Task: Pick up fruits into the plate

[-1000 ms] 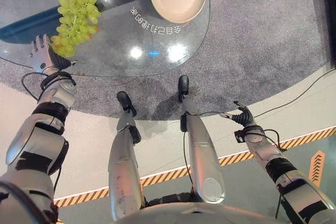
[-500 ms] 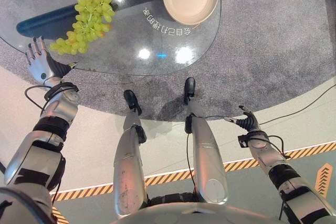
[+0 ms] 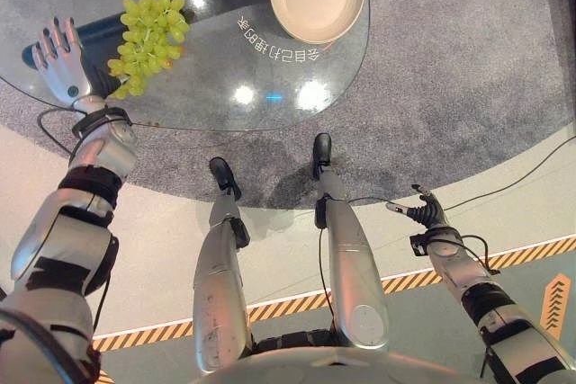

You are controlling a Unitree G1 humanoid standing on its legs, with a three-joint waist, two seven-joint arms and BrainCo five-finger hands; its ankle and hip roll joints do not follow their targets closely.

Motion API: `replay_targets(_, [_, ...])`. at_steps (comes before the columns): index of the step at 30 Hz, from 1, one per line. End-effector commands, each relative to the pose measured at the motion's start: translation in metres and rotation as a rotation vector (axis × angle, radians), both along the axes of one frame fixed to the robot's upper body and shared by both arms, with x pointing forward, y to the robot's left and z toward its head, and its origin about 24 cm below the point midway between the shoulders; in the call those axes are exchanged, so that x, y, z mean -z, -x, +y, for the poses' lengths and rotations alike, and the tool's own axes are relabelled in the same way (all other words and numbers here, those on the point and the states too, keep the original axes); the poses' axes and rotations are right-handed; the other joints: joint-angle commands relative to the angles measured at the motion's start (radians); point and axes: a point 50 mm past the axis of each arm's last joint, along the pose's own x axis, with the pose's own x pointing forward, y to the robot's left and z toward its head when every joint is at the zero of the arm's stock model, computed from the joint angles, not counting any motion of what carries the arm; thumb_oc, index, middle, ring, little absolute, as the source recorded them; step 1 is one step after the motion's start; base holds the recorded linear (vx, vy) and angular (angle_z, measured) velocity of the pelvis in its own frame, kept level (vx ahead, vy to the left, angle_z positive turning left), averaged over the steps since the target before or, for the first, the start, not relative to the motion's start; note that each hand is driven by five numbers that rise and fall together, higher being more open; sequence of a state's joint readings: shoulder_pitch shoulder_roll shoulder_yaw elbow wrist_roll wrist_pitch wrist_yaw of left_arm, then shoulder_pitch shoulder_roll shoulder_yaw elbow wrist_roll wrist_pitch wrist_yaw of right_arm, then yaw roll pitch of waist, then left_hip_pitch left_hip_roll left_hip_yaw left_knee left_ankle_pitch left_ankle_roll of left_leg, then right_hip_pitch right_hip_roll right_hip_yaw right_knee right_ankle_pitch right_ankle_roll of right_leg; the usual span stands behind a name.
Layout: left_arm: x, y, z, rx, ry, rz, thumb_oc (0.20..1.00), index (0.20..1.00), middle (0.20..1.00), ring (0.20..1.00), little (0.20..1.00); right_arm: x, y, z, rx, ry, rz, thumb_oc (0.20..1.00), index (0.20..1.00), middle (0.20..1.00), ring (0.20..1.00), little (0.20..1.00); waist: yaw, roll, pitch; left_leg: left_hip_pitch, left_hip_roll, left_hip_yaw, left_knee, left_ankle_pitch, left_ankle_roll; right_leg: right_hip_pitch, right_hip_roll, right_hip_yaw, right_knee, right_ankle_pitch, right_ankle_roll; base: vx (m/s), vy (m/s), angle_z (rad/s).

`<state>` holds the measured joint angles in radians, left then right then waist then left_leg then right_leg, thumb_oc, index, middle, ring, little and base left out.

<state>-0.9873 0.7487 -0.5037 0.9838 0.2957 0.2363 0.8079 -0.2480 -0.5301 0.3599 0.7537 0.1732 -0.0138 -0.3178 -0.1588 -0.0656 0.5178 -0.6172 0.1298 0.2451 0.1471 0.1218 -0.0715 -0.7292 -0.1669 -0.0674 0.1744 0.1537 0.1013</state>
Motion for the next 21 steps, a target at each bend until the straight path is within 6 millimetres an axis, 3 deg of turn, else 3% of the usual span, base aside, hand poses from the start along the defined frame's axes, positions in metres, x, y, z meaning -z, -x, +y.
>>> replay_targets(1, [-0.027,0.002,0.017,-0.066,-0.052,-0.007,1.000,1.000,1.000,1.000,1.000,0.001,0.005,-0.008,-0.010,0.037,0.017,1.000,1.000,1.000,1.000,1.000,-0.031,-0.034,0.002,-0.079,-0.073,-0.033,0.155,-0.157,-0.010,0.008,0.075,-0.042,0.068,-0.126,-0.017,0.00,0.000,0.00])
replay_targets(4, [-0.029,-0.006,0.012,-0.013,-0.003,0.063,1.000,1.000,1.000,1.000,1.000,-0.002,0.000,-0.005,-0.020,0.044,0.011,1.000,1.000,1.000,1.000,1.000,-0.045,-0.036,0.002,-0.083,-0.069,-0.026,0.164,-0.160,-0.011,0.000,0.076,-0.036,0.073,-0.124,-0.017,0.00,0.025,-0.01])
replay_targets(11, [0.001,-0.014,0.011,0.033,0.222,0.294,1.000,1.000,1.000,1.000,1.000,-0.010,-0.009,0.000,-0.033,0.066,-0.007,1.000,1.000,1.000,1.000,1.000,-0.066,-0.037,0.002,-0.092,-0.063,-0.014,0.175,-0.163,-0.007,-0.016,0.080,-0.023,0.080,-0.120,-0.015,0.02,0.027,-0.01])
replay_targets(12, [0.013,-0.013,0.015,0.025,0.281,0.359,1.000,1.000,1.000,1.000,1.000,-0.010,-0.010,-0.001,-0.035,0.071,-0.006,1.000,1.000,1.000,1.000,1.000,-0.069,-0.035,0.002,-0.077,-0.057,-0.024,0.188,-0.201,-0.014,-0.002,0.087,-0.016,0.091,-0.150,-0.007,0.08,0.060,-0.06])
replay_targets(21, [0.045,0.003,0.036,-0.109,0.542,0.549,1.000,1.000,1.000,1.000,1.000,-0.019,-0.015,-0.003,-0.039,0.078,-0.028,1.000,1.000,1.000,1.000,1.000,-0.088,-0.052,0.002,-0.097,-0.053,-0.026,0.202,-0.216,-0.008,-0.022,0.098,-0.001,0.085,-0.145,-0.006,0.01,0.014,-0.05])
